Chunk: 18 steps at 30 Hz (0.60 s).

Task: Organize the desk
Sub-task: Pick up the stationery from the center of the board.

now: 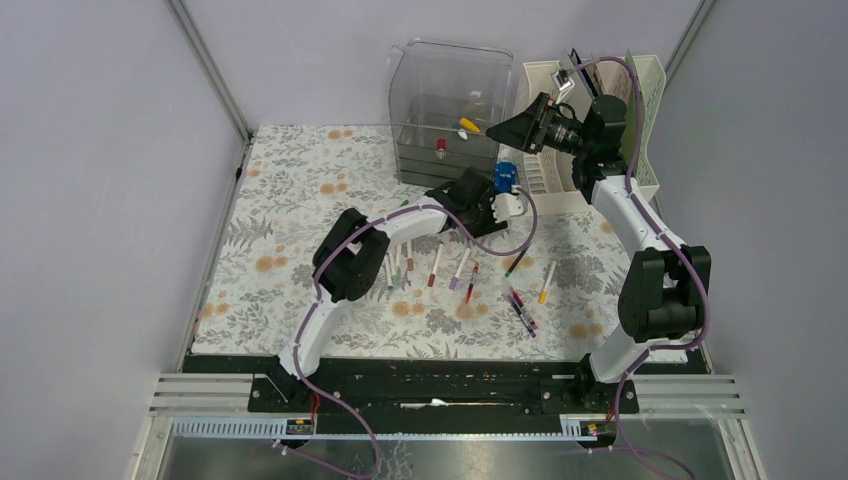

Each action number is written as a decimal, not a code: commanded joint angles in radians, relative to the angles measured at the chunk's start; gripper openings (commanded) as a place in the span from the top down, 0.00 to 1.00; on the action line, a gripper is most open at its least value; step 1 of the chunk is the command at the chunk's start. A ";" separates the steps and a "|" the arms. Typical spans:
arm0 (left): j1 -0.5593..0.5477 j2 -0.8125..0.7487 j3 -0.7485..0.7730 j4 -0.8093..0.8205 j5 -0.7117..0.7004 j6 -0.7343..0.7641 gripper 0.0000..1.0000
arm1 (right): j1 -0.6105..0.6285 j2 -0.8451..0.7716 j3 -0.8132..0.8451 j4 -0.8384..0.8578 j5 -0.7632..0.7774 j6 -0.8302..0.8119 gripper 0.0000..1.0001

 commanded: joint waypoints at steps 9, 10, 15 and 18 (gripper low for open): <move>0.019 0.040 0.071 0.036 0.021 0.042 0.45 | -0.003 -0.051 0.023 0.042 -0.049 -0.004 0.21; 0.019 0.035 0.073 0.043 0.021 0.039 0.46 | -0.003 -0.050 0.023 0.042 -0.049 -0.003 0.21; 0.021 0.040 0.097 0.068 -0.001 0.038 0.48 | -0.004 -0.046 0.026 0.042 -0.049 -0.004 0.21; 0.023 0.023 0.087 0.083 0.023 0.031 0.50 | -0.003 -0.046 0.026 0.042 -0.050 -0.005 0.21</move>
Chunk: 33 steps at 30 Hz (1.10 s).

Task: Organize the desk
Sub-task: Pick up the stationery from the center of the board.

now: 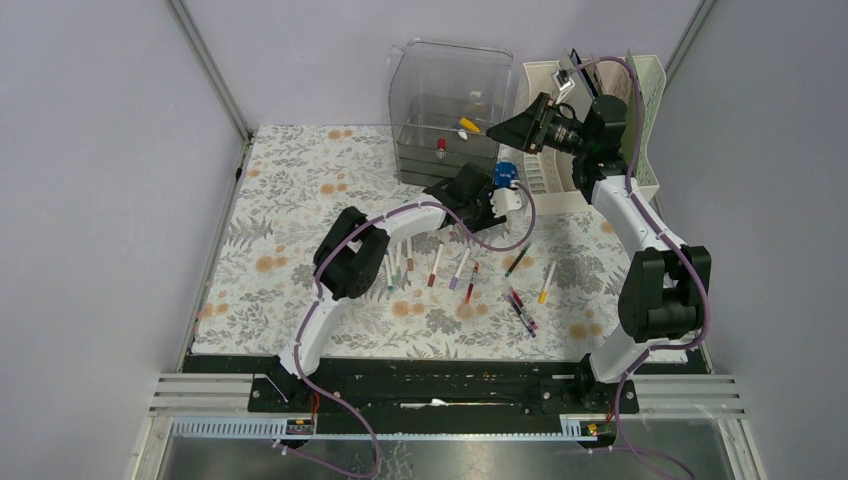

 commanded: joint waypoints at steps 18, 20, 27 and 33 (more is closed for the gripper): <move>0.018 0.028 0.060 0.083 0.032 -0.001 0.42 | -0.011 -0.033 0.023 0.053 -0.053 0.002 0.21; 0.017 0.029 0.051 0.074 0.045 0.002 0.44 | -0.012 -0.031 0.023 0.051 -0.053 0.002 0.21; 0.017 0.038 0.039 0.028 0.082 0.013 0.51 | -0.013 -0.013 0.035 0.053 -0.053 0.006 0.21; 0.014 0.039 0.030 0.007 0.083 0.016 0.61 | -0.014 -0.016 0.034 0.053 -0.053 0.007 0.21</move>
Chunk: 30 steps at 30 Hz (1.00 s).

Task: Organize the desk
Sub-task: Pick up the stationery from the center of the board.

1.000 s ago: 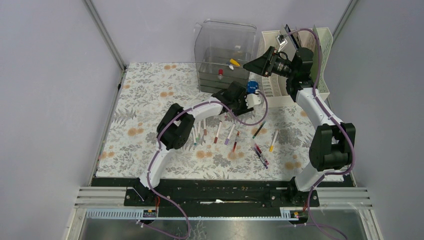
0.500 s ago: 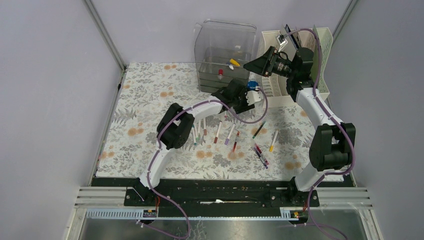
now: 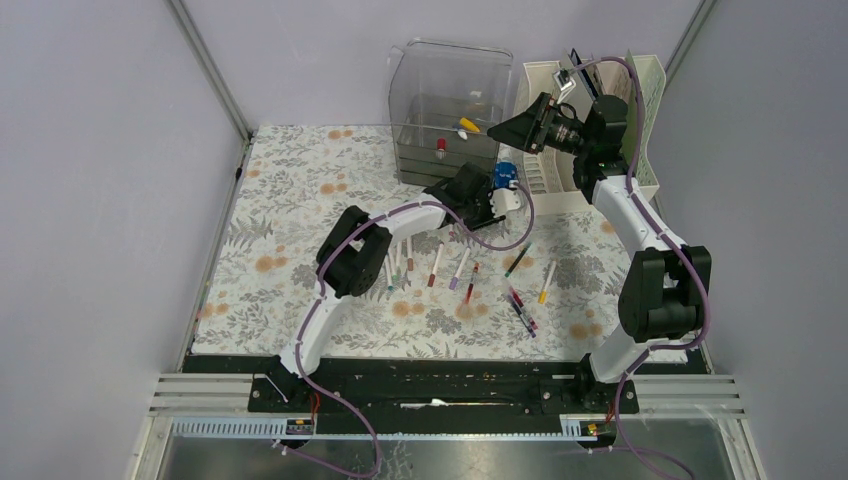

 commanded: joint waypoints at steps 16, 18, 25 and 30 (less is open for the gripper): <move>-0.071 -0.239 -0.322 0.313 -0.058 -0.227 1.00 | -0.006 -0.036 0.013 0.053 -0.052 0.005 0.21; -0.070 -0.300 -0.393 0.406 -0.065 -0.304 1.00 | -0.007 -0.040 0.009 0.053 -0.050 0.002 0.21; -0.048 -0.519 -0.670 0.689 -0.029 -0.665 1.00 | -0.006 -0.054 -0.003 0.053 -0.050 0.002 0.21; 0.086 -0.627 -0.944 1.069 0.074 -1.270 1.00 | -0.008 -0.065 -0.009 0.054 -0.049 -0.001 0.20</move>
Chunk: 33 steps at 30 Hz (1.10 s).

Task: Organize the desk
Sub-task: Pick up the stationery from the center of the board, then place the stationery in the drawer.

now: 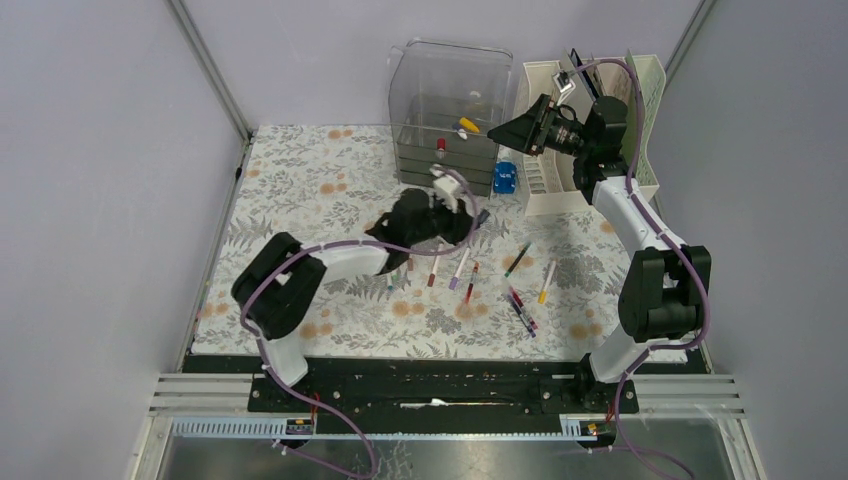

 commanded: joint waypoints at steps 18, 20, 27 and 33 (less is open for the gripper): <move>0.324 0.121 -0.166 0.918 -0.136 -1.470 1.00 | -0.004 -0.075 -0.007 0.054 -0.033 -0.004 0.20; 0.323 0.123 -0.092 0.834 -0.151 -1.464 1.00 | -0.004 -0.073 -0.006 0.054 -0.033 -0.004 0.20; 0.323 0.169 0.146 0.444 -0.224 -1.541 1.00 | -0.004 -0.062 0.002 0.058 -0.036 -0.001 0.20; 0.323 0.229 0.257 0.318 -0.301 -1.622 0.98 | -0.005 -0.061 0.000 0.063 -0.037 0.003 0.20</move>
